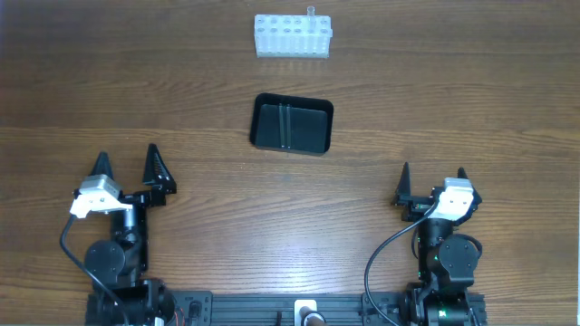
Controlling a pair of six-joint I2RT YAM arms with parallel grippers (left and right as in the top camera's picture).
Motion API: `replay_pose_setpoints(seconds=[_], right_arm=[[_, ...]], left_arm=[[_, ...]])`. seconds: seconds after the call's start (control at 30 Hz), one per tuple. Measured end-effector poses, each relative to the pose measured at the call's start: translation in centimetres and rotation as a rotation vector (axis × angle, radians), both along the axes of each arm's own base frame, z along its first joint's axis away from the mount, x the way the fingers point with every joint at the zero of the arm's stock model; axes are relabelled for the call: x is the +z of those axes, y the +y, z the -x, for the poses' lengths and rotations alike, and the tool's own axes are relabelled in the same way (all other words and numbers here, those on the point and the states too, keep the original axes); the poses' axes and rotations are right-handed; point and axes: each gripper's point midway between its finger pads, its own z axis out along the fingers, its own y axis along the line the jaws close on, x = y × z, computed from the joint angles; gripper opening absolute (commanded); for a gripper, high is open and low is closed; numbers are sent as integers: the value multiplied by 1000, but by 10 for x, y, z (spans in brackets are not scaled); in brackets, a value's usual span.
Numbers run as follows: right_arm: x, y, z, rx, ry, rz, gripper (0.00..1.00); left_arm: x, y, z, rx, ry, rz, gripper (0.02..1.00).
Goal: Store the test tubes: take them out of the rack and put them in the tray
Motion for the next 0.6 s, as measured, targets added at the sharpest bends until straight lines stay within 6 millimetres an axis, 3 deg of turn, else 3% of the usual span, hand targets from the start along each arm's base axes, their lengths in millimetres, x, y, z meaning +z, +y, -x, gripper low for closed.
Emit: replay_pose_setpoints(seconds=[0.5, 0.6], right_arm=[[0, 0, 0, 0, 0, 0, 991], [0, 0, 0, 0, 0, 0, 993]], left_arm=[[-51, -1, 9, -3, 197, 7, 996], [-53, -3, 9, -14, 208, -20, 998]])
